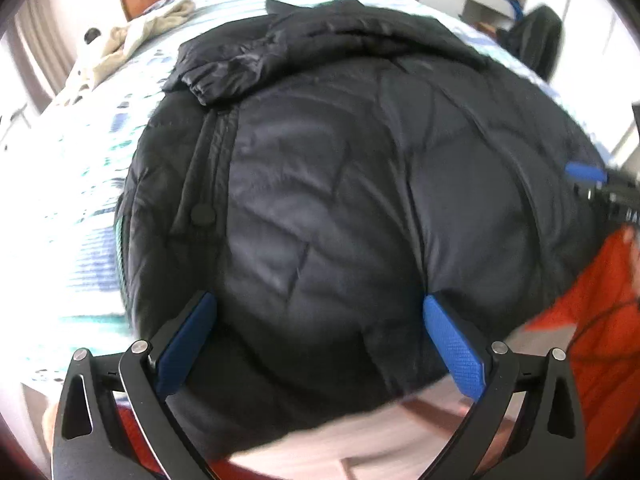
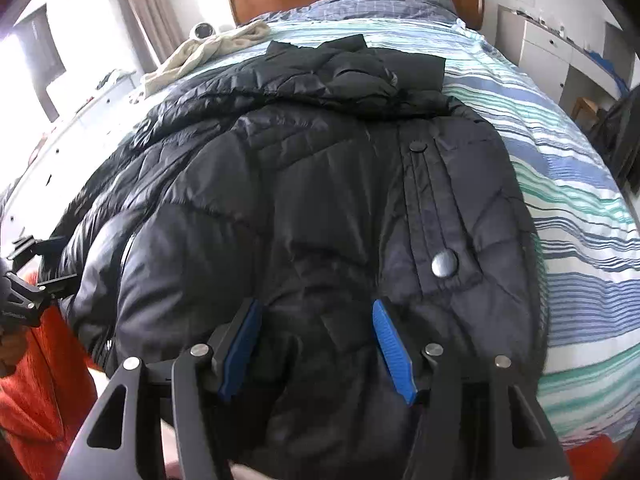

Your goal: Fold large clothes

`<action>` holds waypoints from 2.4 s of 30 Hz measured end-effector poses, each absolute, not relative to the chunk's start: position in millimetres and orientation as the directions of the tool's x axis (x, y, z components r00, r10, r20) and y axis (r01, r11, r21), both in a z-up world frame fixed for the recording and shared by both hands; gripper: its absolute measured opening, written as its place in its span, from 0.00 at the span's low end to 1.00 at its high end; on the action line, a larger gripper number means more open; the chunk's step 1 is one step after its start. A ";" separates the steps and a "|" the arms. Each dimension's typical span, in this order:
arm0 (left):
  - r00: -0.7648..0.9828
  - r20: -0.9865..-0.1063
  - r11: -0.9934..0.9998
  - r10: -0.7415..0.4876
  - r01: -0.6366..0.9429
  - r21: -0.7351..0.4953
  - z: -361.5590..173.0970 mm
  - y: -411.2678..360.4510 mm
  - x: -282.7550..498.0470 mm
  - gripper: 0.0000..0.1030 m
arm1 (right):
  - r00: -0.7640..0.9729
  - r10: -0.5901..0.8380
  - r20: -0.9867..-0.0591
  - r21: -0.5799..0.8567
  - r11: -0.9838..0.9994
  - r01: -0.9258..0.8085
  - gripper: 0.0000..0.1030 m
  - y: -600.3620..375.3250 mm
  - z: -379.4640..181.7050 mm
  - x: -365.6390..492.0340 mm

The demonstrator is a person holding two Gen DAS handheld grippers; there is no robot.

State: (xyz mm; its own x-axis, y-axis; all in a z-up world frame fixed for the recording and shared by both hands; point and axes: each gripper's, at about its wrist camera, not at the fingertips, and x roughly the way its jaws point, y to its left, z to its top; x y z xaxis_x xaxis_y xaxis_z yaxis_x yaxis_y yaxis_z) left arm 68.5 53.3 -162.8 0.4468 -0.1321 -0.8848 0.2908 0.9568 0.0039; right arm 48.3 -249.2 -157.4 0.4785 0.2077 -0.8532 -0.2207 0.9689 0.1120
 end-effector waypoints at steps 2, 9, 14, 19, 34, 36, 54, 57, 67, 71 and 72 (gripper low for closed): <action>0.441 -0.892 0.947 -0.100 0.318 0.051 -163.3 53.4 53.8 0.99 | 0.472 0.193 -0.860 0.093 0.969 -0.227 0.58 -248.6 -155.4 39.6; 0.473 -0.867 0.964 -0.155 0.266 -0.027 -126.8 91.1 22.8 0.99 | 0.494 0.180 -0.850 0.077 0.972 -0.223 0.58 -262.9 -127.3 5.7; 0.578 -0.783 0.973 -0.230 0.149 -0.176 -103.4 114.2 44.4 0.99 | 0.590 0.157 -0.792 0.090 0.986 -0.141 0.58 -287.8 -104.1 18.0; 0.538 -0.804 0.965 -0.252 0.201 -0.168 -136.1 81.2 80.9 0.98 | 0.571 0.179 -0.801 0.096 0.980 -0.173 0.58 -285.3 -122.5 41.1; 0.385 -0.858 0.934 -0.339 0.243 -0.260 -147.1 91.6 18.2 0.98 | 0.465 0.139 -0.874 0.085 0.987 -0.137 0.58 -291.1 -151.4 18.2; 0.443 -0.820 0.932 -0.363 0.176 -0.318 -128.7 118.4 14.3 0.98 | 0.479 0.155 -0.864 0.113 0.987 -0.115 0.58 -296.7 -140.6 13.8; 0.351 -0.838 0.908 -0.419 0.136 -0.397 -178.9 122.6 61.2 0.98 | 0.449 0.202 -0.870 0.173 0.979 -0.106 0.58 -288.0 -148.7 15.7; 0.313 -0.844 0.899 -0.436 0.119 -0.421 -177.9 132.3 43.0 0.97 | 0.443 0.206 -0.872 0.178 0.978 -0.105 0.58 -293.3 -149.1 7.6; 0.459 -0.803 0.904 -0.380 -0.003 -0.429 -135.6 185.9 32.0 0.96 | 0.458 0.187 -0.869 0.154 0.982 -0.108 0.58 -320.3 -121.1 1.7; 0.414 -0.834 0.916 -0.366 0.003 -0.400 -156.6 178.7 59.0 0.95 | 0.449 0.168 -0.878 0.165 0.985 -0.046 0.63 -350.0 -118.9 9.2; 0.402 -0.839 0.918 -0.367 0.013 -0.396 -161.1 173.0 62.9 0.95 | 0.443 0.183 -0.878 0.186 0.982 -0.038 0.63 -354.7 -120.9 11.6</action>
State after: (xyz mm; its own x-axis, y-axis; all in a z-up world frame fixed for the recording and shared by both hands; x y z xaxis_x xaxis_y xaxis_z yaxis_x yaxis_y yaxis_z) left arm 62.9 173.0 -161.1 0.4017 -0.3670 -0.8390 0.0128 0.9184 -0.3955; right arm 11.6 -354.7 -120.9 0.4427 0.1834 -0.8777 -0.0381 0.9818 0.1859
